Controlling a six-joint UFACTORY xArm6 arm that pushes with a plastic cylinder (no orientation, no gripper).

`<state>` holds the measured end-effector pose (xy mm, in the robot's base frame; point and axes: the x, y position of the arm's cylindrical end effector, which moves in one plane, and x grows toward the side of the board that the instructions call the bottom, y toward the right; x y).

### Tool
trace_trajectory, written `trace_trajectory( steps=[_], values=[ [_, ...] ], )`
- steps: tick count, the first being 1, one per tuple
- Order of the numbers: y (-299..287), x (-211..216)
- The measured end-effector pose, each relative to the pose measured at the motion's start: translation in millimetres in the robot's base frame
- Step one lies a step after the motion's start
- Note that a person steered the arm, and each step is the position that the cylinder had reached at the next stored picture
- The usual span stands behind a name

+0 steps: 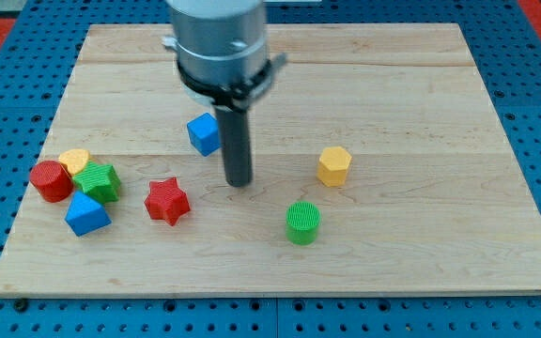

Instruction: Nudge the blue cube up a bit

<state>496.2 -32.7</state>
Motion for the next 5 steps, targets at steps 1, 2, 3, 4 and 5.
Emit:
trace_trajectory(
  steps=[1,2,3,4,5],
  values=[
    [-35,25],
    [-102,24],
    [-138,18],
    [-76,-23],
    [-116,-99]
  ],
)
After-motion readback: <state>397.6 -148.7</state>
